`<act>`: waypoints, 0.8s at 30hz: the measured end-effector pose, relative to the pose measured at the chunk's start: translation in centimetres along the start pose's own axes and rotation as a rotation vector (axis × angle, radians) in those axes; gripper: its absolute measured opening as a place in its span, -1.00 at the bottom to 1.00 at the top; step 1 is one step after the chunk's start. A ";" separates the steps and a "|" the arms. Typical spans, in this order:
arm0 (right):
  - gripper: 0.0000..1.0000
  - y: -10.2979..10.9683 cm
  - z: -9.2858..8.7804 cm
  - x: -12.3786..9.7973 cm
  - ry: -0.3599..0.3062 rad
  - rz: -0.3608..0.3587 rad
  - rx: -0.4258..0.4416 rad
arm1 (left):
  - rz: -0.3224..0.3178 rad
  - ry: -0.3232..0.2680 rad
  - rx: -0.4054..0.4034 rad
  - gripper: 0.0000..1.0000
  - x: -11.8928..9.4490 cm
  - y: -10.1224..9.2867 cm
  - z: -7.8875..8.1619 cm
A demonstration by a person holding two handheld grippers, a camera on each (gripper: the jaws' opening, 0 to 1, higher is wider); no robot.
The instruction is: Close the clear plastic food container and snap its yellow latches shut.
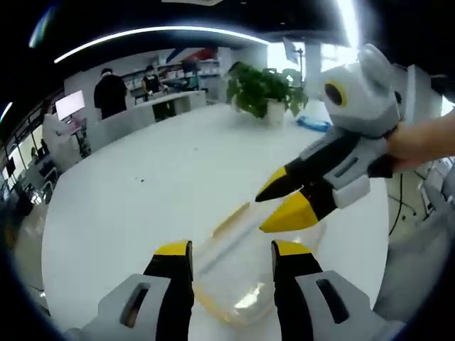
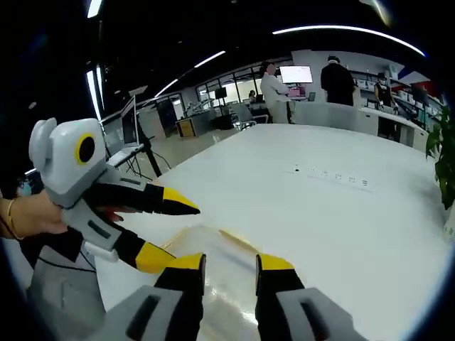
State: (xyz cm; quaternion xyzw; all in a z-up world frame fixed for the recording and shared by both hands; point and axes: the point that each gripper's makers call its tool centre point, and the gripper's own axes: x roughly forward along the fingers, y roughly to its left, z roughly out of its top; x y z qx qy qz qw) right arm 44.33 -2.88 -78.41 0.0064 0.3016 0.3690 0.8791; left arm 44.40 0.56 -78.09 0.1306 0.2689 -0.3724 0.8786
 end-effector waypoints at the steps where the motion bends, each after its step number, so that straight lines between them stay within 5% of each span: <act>1: -0.50 0.0 0.0 0.0 0.000 0.001 0.000 | 0.001 0.000 -0.001 -0.17 -0.1 0.0 -0.1; 24: -0.47 -0.6 0.9 1.7 0.008 0.035 0.018 | -0.079 0.027 0.072 -0.13 -1.1 -2.3 -1.6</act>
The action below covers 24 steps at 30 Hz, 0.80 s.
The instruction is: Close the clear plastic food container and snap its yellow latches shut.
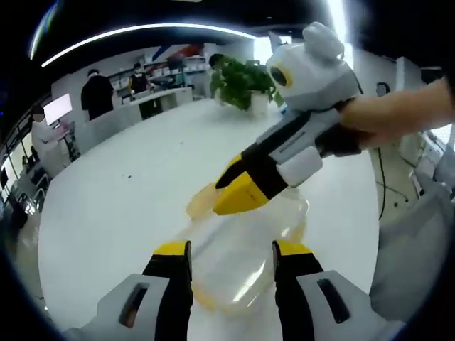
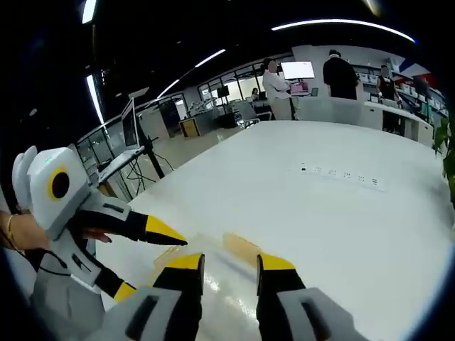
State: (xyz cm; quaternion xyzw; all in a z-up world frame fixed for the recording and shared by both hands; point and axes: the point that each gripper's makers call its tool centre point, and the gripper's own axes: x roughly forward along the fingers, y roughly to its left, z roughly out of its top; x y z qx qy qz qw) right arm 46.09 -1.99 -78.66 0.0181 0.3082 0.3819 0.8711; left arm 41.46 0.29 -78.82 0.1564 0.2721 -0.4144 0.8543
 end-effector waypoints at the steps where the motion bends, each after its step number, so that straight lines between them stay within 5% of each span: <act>1: -0.46 0.0 -0.1 0.0 0.005 0.003 -0.003 | -0.007 0.005 0.016 -0.11 0.0 -0.2 -0.1; 9: -0.42 -0.5 -0.4 0.4 0.052 0.024 -0.055 | -0.041 0.042 0.173 -0.04 0.0 -1.8 -0.9; 18: -0.33 -0.2 -0.2 1.2 0.107 0.100 -0.099 | -0.052 0.043 0.213 -0.06 0.4 -2.1 -1.1; 24: -0.29 0.1 -1.1 1.8 0.226 0.172 -0.184 | -0.056 0.048 0.241 -0.08 0.8 -2.3 -1.1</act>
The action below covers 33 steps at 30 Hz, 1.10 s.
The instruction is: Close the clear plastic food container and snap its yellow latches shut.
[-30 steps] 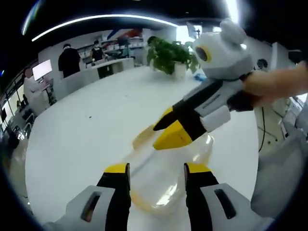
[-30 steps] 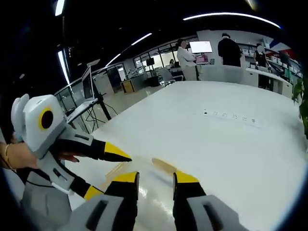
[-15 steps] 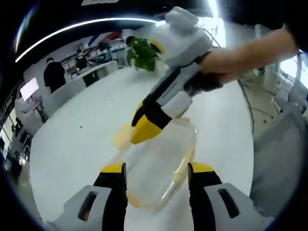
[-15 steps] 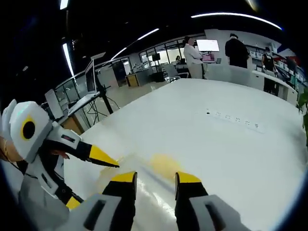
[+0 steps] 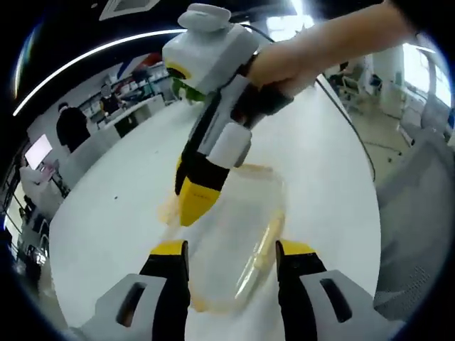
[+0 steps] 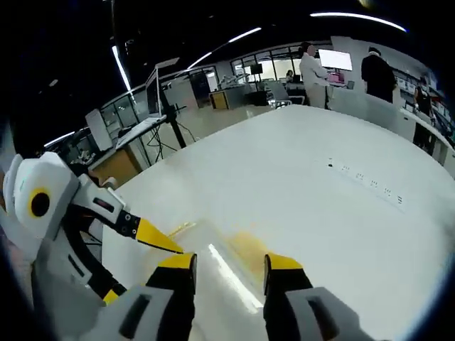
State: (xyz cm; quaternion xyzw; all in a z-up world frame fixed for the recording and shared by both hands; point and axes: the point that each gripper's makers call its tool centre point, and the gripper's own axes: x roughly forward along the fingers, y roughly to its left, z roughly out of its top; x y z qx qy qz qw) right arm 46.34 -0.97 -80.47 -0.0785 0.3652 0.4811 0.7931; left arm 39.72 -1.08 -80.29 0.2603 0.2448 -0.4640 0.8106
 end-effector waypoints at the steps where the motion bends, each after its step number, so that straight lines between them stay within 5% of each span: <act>1: -0.29 -0.1 -0.2 0.2 0.021 0.007 -0.018 | -0.001 0.001 0.003 -0.08 0.1 0.0 0.0; 11: -0.33 0.6 -1.1 0.6 0.207 0.106 -0.146 | -0.047 0.008 0.004 -0.10 0.9 -0.7 -0.3; 23: -0.40 0.8 -1.2 0.8 0.323 0.172 -0.270 | -0.081 0.001 0.042 -0.11 1.3 -0.8 0.0; 33: -0.49 0.5 -1.4 0.8 0.480 0.199 -0.283 | -0.124 0.033 0.031 -0.16 1.5 -0.8 0.1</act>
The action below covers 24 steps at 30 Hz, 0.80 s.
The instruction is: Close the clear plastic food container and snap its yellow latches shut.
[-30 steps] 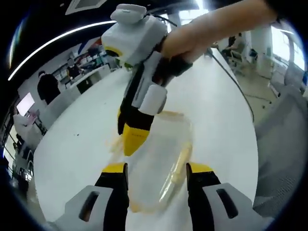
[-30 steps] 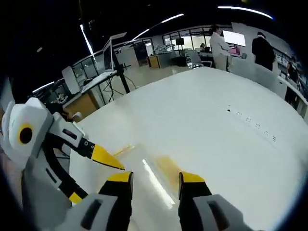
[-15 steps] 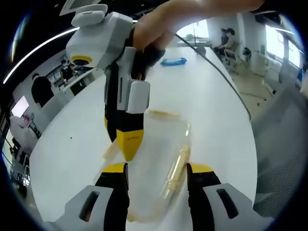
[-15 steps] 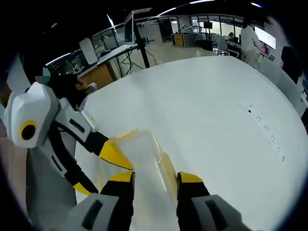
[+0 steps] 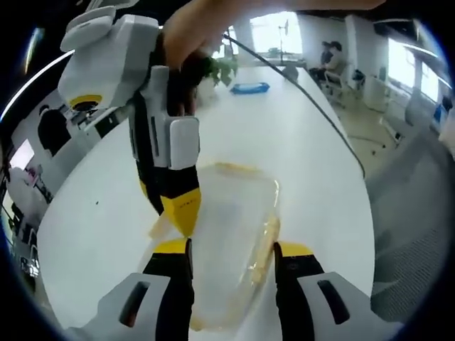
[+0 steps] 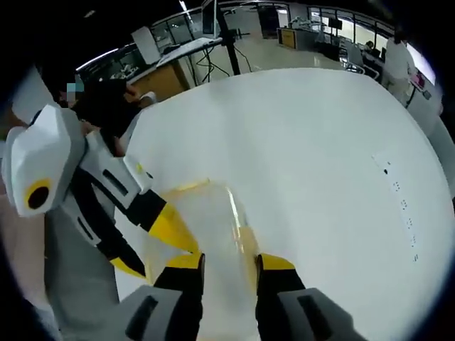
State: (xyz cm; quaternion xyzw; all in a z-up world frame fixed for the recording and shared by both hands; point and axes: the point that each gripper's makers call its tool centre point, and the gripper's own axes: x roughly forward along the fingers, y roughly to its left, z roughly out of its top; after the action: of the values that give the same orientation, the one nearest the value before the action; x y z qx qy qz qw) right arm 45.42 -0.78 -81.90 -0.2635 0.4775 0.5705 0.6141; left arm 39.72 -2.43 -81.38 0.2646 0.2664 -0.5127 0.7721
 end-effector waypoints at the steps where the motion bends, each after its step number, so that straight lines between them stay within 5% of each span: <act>1: -0.49 0.0 0.0 0.0 0.024 -0.001 0.000 | 0.000 0.000 -0.007 -0.16 0.0 0.0 0.0; 4: -0.50 0.0 -0.1 0.1 0.106 0.016 0.005 | 0.002 -0.001 -0.019 -0.16 -0.1 -0.1 0.0; 15: -0.51 -0.1 -0.1 0.5 0.239 0.105 0.017 | 0.004 -0.005 -0.021 -0.17 -0.1 -0.1 -0.1; 24: -0.50 -0.3 -0.3 0.7 0.236 0.179 0.041 | -0.005 0.005 -0.012 -0.17 -0.1 -0.1 -0.1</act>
State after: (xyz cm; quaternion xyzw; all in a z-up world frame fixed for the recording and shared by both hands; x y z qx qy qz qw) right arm 45.52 -0.81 -82.66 -0.2726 0.5796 0.5781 0.5055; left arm 39.55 -2.39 -81.42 0.2609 0.2720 -0.5122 0.7717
